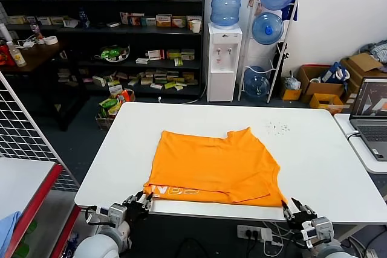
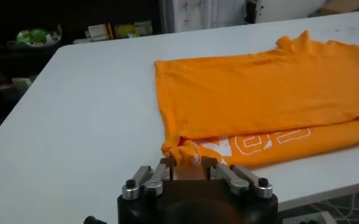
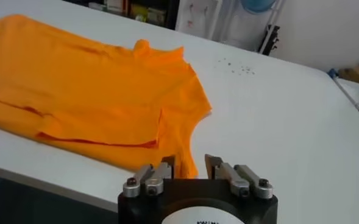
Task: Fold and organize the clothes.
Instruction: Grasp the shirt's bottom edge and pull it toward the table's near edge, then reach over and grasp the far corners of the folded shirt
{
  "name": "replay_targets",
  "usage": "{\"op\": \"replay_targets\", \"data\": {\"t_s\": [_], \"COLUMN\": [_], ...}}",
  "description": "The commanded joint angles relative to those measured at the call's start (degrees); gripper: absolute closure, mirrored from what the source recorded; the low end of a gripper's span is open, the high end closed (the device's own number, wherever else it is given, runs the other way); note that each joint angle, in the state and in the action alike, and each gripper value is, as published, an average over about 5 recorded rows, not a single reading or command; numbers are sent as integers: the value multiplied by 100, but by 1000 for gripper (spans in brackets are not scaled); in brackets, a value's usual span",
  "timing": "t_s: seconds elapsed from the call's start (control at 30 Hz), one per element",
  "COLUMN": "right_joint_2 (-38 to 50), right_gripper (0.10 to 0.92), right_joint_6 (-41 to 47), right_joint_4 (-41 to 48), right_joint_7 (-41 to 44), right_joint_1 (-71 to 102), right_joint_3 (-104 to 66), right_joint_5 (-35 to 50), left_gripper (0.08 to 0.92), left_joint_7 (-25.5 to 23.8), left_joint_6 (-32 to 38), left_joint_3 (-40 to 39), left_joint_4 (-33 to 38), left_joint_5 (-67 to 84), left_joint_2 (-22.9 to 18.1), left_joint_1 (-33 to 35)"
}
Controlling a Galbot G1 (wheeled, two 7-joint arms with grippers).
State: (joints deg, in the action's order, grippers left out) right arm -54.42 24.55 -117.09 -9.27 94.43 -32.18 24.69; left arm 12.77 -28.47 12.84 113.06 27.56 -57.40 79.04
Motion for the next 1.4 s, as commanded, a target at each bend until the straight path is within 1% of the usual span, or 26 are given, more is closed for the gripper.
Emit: {"op": "replay_targets", "data": {"t_s": [0.03, 0.2, 0.23, 0.33, 0.4, 0.47, 0.63, 0.77, 0.93, 1.07, 1.2, 1.4], "right_joint_2": [173, 312, 334, 377, 391, 409, 451, 358, 72, -239, -558, -980], "right_gripper": [472, 333, 299, 231, 212, 205, 203, 203, 203, 203, 203, 203], "right_joint_6": [-574, -750, -772, -797, -758, -704, -407, -187, 73, 119, -21, -229], "right_joint_4": [-75, 430, 569, 1109, 1513, 1891, 2784, 3580, 4493, 5055, 5618, 6107], "right_joint_7": [-41, 74, 120, 285, 399, 541, 722, 874, 1242, 1519, 1758, 2011], "right_joint_1": [-163, -974, -1179, -1863, -2352, -2839, -4010, -4822, -5540, -5833, -6014, -6130], "right_joint_3": [-169, -34, 31, 247, 400, 562, 1095, 1474, 1806, 1929, 2016, 2042], "right_joint_5": [325, 635, 698, 930, 1084, 1215, 1606, 1718, 1628, 1393, 1092, 854], "left_gripper": [530, 382, 356, 270, 217, 188, 178, 177, 177, 177, 177, 177], "left_joint_7": [207, 172, 140, 36, -15, -55, -134, -153, -200, -292, -357, -372], "left_joint_6": [-166, 114, 189, 336, 382, 412, 456, 450, 455, 519, 625, 795], "left_joint_3": [138, 87, 43, -147, -297, -456, -924, -1297, -1620, -1768, -1773, -1672], "left_joint_4": [441, 68, -55, -516, -917, -1371, -2433, -3080, -4029, -4663, -5174, -5561], "left_joint_5": [433, 293, 226, 33, -39, -67, -62, 8, 109, 117, 93, -73], "left_joint_2": [130, -7, -57, -250, -379, -495, -693, -867, -1135, -1280, -1413, -1595], "left_joint_1": [-28, -547, -690, -1278, -1740, -2221, -3227, -3816, -4414, -4761, -4984, -5037]}}
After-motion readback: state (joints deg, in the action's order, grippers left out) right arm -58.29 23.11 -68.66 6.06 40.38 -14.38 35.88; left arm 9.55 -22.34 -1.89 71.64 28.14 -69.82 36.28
